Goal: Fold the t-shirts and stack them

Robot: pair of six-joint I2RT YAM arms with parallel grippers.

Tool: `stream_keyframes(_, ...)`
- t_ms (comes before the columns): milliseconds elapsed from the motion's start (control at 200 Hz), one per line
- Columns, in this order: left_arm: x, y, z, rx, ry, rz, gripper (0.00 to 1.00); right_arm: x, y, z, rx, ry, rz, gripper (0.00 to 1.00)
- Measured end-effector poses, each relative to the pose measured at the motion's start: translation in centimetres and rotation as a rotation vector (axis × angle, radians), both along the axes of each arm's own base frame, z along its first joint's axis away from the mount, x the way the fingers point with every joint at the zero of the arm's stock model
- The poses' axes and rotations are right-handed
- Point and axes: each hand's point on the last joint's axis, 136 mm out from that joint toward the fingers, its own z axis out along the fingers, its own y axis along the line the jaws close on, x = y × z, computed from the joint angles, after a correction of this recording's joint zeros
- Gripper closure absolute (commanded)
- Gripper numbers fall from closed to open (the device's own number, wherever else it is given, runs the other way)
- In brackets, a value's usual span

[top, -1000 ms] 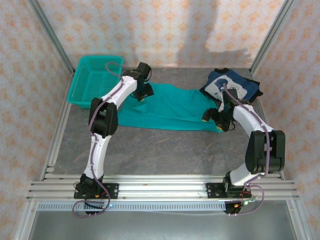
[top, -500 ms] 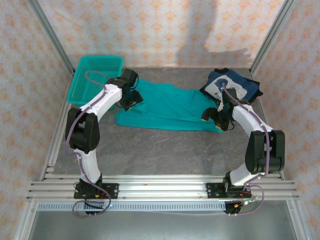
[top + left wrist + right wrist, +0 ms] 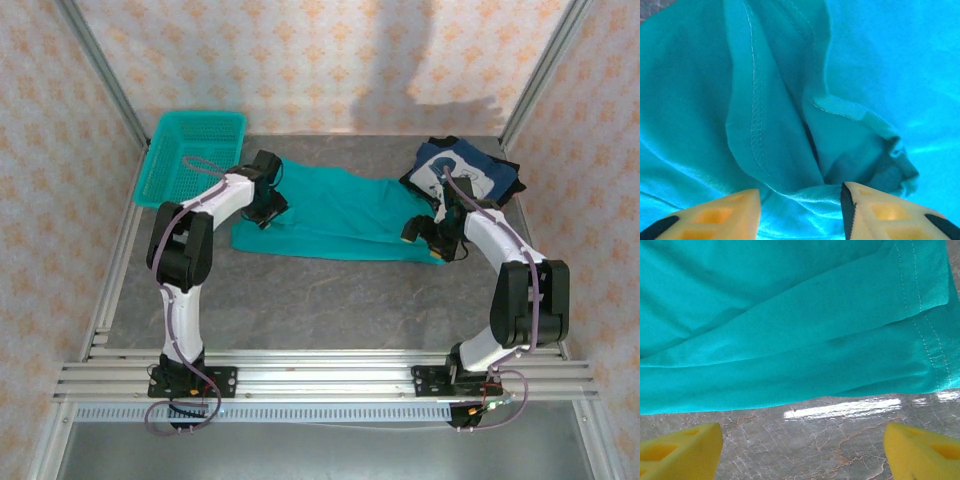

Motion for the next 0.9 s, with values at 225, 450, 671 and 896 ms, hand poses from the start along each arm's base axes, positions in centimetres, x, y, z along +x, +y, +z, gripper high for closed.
stream_keyframes(225,2.1,-0.1,-0.4,0.013,-0.022,0.028,0.90,0.0,0.4,0.1,0.013,-0.002,0.008,0.17)
stream_keyframes(450,4.3,-0.2,0.1,0.019,-0.058,0.021,0.98,-0.1,0.4,0.2,0.016,-0.005,0.010,0.17)
stream_keyframes(671,6.3,-0.7,1.0,0.033,-0.102,-0.039,0.75,-0.1,0.6,0.2,0.016,-0.004,0.014,0.17)
stream_keyframes(896,6.1,-0.4,0.9,0.058,-0.113,-0.055,0.41,-0.1,0.6,0.1,0.008,0.003,0.000,0.17)
